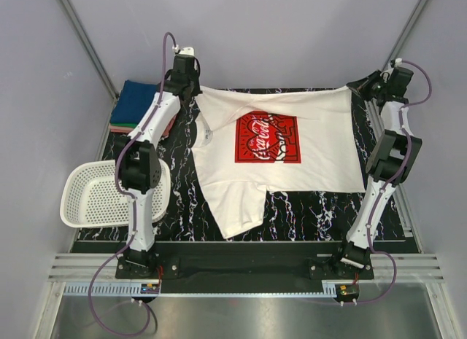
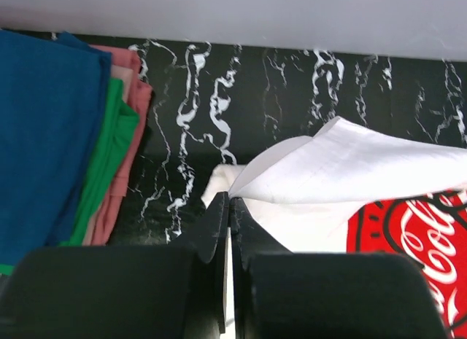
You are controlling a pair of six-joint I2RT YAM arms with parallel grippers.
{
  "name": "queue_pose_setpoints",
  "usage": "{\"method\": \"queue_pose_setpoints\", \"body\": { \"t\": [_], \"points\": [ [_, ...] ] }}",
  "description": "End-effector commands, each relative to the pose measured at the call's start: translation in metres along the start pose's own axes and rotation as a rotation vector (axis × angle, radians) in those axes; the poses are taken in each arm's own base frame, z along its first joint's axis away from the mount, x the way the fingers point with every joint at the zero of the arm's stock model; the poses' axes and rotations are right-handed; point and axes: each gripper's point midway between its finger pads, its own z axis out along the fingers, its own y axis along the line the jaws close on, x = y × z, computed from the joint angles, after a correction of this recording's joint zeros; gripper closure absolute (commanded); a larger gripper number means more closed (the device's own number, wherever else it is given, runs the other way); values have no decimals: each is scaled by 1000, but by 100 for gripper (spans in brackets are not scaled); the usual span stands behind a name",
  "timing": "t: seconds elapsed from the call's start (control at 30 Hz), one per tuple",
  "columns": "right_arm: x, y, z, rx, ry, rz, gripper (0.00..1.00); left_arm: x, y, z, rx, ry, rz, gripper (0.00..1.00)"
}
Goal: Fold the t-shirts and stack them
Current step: Fold the tshirt
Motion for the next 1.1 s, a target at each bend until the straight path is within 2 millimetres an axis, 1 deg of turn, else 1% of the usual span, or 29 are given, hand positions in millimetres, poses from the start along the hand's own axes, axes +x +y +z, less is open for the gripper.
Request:
{"method": "queue_pose_setpoints", "body": {
  "t": [0.0,0.03,0.07,0.13,0.17,0.23,0.27,0.33,0.4,0.43,0.47,0.53,0.63,0.67,0.77,0.8,0.83,0.9,0.93,0.97,1.0,1.03,1.07],
  "points": [
    [-12,-6,4,-9,-46,-74,100,-42,7,5,-58,-155,-26,100],
    [-14,-6,6,-15,-58,-82,100,-45,9,6,-60,-168,-43,100],
    [-13,-10,8,-14,-60,-82,100,-52,13,7,-61,-193,-61,100],
    [-10,-15,11,-19,-60,-74,100,-59,14,11,-45,-219,-78,100],
    [-11,-15,13,-25,-70,-75,100,-67,12,11,-35,-247,-83,100],
    [-7,-21,16,-18,-63,-62,100,-69,8,16,-18,-260,-67,100],
    [-7,-22,17,-16,-61,-57,100,-78,6,14,-7,-286,-66,100],
    [-1,-29,20,-7,-47,-48,100,-83,2,16,14,-298,-40,100],
    [-5,-30,21,-8,-55,-71,100,-89,-2,14,34,-322,-16,100],
    [0,-37,21,16,-39,-54,100,-93,-3,12,41,-335,3,100],
    [-2,-38,21,21,-44,-57,100,-101,-4,9,50,-363,11,100],
    [-6,-41,20,30,-59,-53,100,-110,-8,5,69,-391,38,100],
    [-9,-41,20,29,-68,-52,100,-121,-16,1,112,-438,72,100],
    [-7,-43,20,32,-68,-47,100,-129,-20,-2,127,-468,81,100],
    [-7,-44,20,39,-70,-45,100,-135,-28,-3,162,-503,96,100],
    [-13,-41,21,23,-91,-64,100,-136,-30,-3,168,-512,99,100],
    [-13,-41,21,22,-94,-66,100,-137,-31,-3,170,-522,114,100],
    [-15,-40,21,18,-108,-72,100,-148,-34,-6,176,-572,123,100],
    [-17,-39,20,18,-118,-76,100,-147,-35,-2,179,-577,138,100],
    [-16,-42,20,21,-121,-69,100,-155,-37,-5,185,-610,139,100],
    [-19,-40,20,10,-137,-78,100,-158,-40,-5,198,-620,141,100],
    [-21,-38,20,4,-145,-80,100,-156,-40,0,195,-621,171,100],
    [-19,-39,20,4,-147,-78,100,-158,-42,0,201,-631,175,100]
  ]
}}
